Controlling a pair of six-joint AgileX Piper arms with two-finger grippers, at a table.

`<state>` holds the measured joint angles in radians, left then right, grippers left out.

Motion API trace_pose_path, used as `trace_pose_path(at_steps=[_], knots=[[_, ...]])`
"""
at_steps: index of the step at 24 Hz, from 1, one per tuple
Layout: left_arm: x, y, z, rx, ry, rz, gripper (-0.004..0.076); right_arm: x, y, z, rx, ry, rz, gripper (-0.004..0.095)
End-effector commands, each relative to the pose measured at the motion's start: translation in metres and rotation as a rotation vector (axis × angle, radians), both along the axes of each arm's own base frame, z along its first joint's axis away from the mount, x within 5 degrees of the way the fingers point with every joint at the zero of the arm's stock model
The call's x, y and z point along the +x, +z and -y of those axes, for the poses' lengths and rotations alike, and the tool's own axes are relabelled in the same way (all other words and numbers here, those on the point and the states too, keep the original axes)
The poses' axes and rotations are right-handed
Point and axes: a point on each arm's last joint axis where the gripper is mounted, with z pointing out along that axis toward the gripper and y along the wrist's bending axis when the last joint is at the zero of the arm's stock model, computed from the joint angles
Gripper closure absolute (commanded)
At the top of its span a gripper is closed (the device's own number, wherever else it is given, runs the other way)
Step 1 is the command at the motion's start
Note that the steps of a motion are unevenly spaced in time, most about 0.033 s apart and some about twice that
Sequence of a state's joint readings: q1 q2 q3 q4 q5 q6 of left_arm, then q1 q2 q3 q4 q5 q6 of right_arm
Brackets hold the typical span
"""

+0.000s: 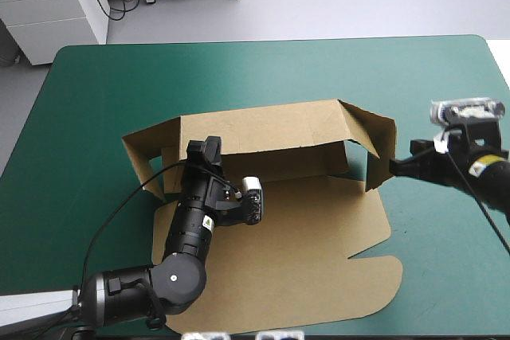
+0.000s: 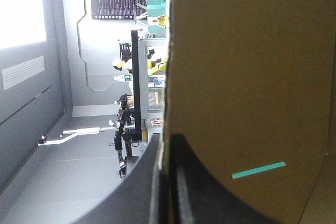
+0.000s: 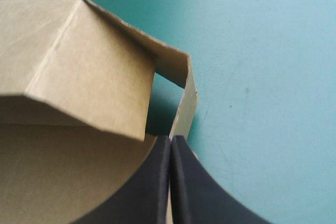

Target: Fold the box

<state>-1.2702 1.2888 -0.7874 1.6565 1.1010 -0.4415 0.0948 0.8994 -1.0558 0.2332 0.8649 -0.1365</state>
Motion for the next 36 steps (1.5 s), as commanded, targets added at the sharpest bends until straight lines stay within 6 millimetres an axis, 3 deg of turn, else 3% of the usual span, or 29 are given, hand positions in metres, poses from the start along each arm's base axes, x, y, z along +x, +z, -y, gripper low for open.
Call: trace_pose_path(at_steps=[1,3,6,12,17,28,36], knots=[[-0.002,0.029,-0.001,-0.029,-0.028,0.185,0.0731,0.043,0.027,-0.002,-0.009,-0.005,0.057,0.0920],[-0.002,0.029,-0.001,-0.029,-0.028,0.185,0.0731,0.077,0.038,-0.005,-0.012,-0.005,0.057,0.0920],[-0.002,0.029,-0.001,-0.029,-0.028,0.185,0.0731,0.125,0.034,-0.009,-0.040,0.017,0.007,0.0920],[-0.002,0.029,-0.001,-0.029,-0.028,0.185,0.0731,0.170,0.008,-0.014,-0.044,0.032,-0.100,0.0922],[-0.001,0.029,-0.002,-0.028,-0.030,0.181,0.0731,0.174,-0.010,-0.021,-0.046,0.125,-0.214,0.0922],[0.030,0.023,-0.017,-0.010,0.008,0.123,0.0731,0.156,-0.011,-0.030,-0.009,0.267,-0.313,0.0922],[0.032,0.020,-0.013,-0.006,-0.047,0.089,0.0731,0.154,-0.008,-0.038,0.052,0.335,-0.291,0.0922]])
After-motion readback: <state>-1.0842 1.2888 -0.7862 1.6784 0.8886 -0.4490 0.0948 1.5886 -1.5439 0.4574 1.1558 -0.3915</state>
